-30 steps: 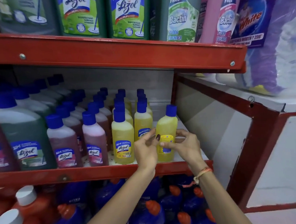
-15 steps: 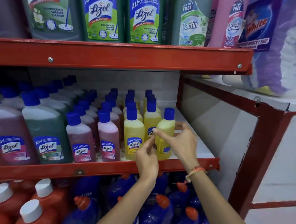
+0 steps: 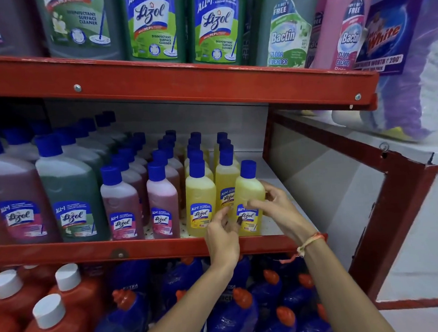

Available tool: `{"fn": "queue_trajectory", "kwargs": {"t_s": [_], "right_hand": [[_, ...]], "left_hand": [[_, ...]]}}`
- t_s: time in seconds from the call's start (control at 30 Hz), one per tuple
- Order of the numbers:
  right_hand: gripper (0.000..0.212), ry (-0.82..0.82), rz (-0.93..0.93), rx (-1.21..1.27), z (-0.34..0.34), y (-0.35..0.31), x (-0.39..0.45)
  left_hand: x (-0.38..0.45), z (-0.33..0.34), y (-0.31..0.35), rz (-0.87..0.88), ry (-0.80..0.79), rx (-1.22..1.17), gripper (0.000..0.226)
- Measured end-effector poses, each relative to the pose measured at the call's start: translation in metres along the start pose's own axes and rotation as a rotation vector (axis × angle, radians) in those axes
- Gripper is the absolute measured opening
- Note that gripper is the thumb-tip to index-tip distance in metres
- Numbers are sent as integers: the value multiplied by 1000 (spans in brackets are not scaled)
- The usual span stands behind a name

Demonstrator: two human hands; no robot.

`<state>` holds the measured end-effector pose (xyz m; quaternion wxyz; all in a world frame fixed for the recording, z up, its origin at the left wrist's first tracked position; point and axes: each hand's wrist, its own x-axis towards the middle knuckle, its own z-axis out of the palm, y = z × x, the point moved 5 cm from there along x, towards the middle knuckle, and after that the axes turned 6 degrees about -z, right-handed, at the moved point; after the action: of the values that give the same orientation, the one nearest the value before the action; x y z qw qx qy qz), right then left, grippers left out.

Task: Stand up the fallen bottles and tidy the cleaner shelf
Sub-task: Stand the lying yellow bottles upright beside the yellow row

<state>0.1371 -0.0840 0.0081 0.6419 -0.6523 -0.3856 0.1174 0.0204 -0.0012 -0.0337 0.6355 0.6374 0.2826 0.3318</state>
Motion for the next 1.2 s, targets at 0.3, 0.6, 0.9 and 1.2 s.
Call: {"fn": "queue_trajectory", "kwargs": {"t_s": [0.3, 0.6, 0.9, 1.2], "right_hand": [[57, -36, -58, 78, 4, 4, 12], [55, 34, -42, 31, -4, 21, 4], [21, 56, -112, -257, -8, 29, -22], [20, 106, -113, -98, 4, 32, -32]], "left_hand": [[2, -3, 5, 19, 4, 24, 49], [-2, -8, 3, 70, 33, 180, 48], [-4, -14, 9, 103, 13, 319, 43], [-10, -28, 8, 109, 33, 329, 43]]}}
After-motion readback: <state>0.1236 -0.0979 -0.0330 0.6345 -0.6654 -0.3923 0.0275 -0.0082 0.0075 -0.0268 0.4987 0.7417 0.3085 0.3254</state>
